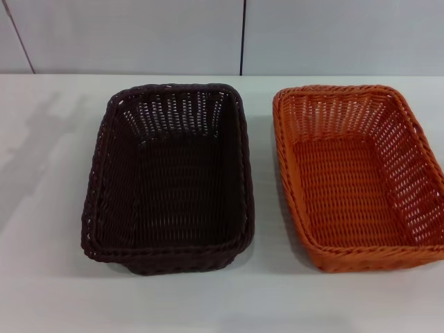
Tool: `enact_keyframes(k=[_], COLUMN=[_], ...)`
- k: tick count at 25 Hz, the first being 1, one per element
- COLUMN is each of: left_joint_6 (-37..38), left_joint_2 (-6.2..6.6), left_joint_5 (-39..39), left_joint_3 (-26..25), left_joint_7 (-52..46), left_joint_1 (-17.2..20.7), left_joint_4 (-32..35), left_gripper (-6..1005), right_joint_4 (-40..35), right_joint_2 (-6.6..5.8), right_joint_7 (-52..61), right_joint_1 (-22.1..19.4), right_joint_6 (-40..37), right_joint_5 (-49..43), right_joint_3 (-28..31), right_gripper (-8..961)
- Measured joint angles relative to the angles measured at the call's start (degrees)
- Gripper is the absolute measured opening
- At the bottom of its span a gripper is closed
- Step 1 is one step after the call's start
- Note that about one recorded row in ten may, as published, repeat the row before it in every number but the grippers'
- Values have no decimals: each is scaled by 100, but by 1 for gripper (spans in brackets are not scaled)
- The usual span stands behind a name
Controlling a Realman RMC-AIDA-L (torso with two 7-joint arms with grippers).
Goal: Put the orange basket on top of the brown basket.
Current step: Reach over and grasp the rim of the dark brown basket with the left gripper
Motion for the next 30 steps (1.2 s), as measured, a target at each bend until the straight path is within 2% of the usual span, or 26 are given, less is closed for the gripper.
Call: enact_keyframes(k=[2, 3, 4, 5, 6, 7, 10, 14, 16, 19, 22, 24, 27, 30], left_joint_6=[673, 978, 1455, 1455, 1531, 1520, 1086, -47, -650, -1323, -1914, -2307, -2690, -2927], left_joint_2=[118, 235, 542, 542, 722, 984, 1378, 1536, 1546, 1404, 1144, 915, 646, 425], left_joint_5=[406, 733, 1527, 1527, 1948, 2516, 3753, 5414, 6260, 7299, 8201, 8878, 9586, 9972], left_joint_3=[573, 887, 1476, 1476, 1727, 2042, 2376, 2206, 2096, 2001, 1993, 1994, 1996, 2003], left_joint_7=[-672, -1141, -2347, -2347, -2970, -3831, -5447, -6764, -7323, -8045, -8551, -8794, -8956, -9103], left_joint_1=[38, 47, 27, 27, -15, -100, -310, -569, -710, -863, -1009, -1135, -1261, -1347], left_joint_4=[-509, -751, -1140, -1140, -1268, -1424, -1855, -2692, -3129, -3797, -4381, -4698, -4952, -5059], left_gripper=[739, 739, 739, 739, 739, 739, 739, 738, 738, 738, 738, 738, 738, 738], right_joint_4=[2, 4, 9, 9, 11, 13, 16, 18, 19, 18, 20, 38, 123, 204], right_joint_2=[0, 1, 10, 10, 15, 19, 28, 33, 33, 19, 2, -3, -27, -64], right_joint_7=[0, 0, 0, 0, 0, 0, 0, -1, -3, -5, -49, -170, -415, -568], right_joint_1=[-19, -30, -58, -58, -72, -83, -108, -122, -126, -127, -121, -111, -106, -99], right_joint_6=[0, -1, -1, -1, 0, 2, 73, 255, 340, 482, 648, 716, 740, 780], right_joint_5=[2, 3, 11, 11, 13, 14, 17, 18, 18, 19, 18, 18, 18, 18], right_joint_3=[16, 19, 25, 25, 27, 28, 30, 30, 19, -6, -8, 7, 23, 22], right_gripper=[730, 730, 730, 730, 730, 730, 730, 730, 730, 730, 730, 730, 730, 730])
